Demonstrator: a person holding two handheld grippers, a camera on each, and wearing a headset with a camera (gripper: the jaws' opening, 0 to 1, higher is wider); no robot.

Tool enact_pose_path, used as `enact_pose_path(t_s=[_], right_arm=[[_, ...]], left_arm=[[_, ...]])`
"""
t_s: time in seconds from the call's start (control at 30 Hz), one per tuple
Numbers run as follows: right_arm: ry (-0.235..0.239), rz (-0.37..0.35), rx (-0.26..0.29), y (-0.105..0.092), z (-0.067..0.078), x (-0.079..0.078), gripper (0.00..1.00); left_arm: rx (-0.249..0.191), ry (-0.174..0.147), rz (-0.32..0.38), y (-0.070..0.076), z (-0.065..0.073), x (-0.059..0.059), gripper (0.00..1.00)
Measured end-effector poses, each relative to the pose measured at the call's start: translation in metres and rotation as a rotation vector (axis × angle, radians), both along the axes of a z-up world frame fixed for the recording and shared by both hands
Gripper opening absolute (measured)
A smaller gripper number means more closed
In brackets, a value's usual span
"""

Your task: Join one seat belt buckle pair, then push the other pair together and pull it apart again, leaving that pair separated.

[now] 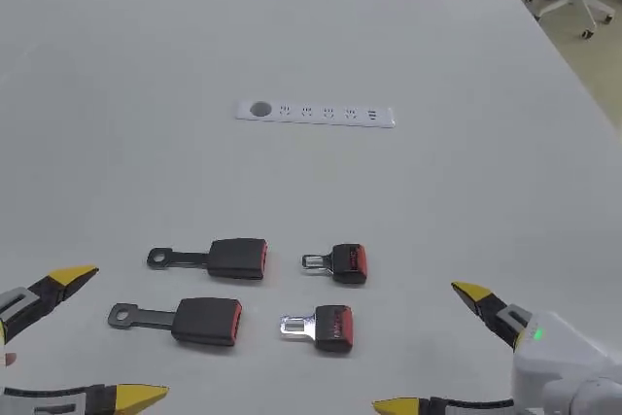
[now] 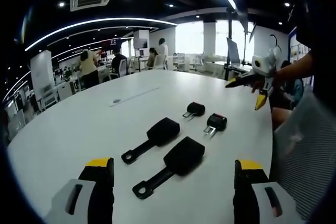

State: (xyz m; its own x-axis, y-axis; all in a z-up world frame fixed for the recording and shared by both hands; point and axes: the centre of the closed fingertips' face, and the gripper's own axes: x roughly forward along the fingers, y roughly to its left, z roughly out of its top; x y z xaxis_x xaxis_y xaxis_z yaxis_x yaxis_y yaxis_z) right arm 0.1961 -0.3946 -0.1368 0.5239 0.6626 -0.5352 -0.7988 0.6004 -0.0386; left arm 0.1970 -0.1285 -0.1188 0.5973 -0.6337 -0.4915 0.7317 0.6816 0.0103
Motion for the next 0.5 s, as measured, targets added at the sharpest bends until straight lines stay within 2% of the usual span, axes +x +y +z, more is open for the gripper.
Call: enact_pose_path(t_s=[0.2, 0.3, 0.37, 0.5], right_arm=[[0.007, 0.021, -0.033, 0.0, -0.004, 0.003, 0.97], [0.004, 0.041, -0.067, 0.0, -0.008, 0.005, 0.96], [0.001, 0.047, -0.065, 0.001, -0.008, 0.007, 0.95], [0.001, 0.072, -0.074, 0.002, -0.012, 0.011, 0.92]], left_arm=[[0.03, 0.003, -0.038, 0.004, -0.004, 0.007, 0.96], [0.034, 0.015, -0.062, 0.004, -0.007, 0.01, 0.96], [0.059, 0.015, -0.085, 0.003, -0.01, 0.011, 0.95], [0.073, 0.022, -0.117, 0.001, -0.013, 0.014, 0.89]])
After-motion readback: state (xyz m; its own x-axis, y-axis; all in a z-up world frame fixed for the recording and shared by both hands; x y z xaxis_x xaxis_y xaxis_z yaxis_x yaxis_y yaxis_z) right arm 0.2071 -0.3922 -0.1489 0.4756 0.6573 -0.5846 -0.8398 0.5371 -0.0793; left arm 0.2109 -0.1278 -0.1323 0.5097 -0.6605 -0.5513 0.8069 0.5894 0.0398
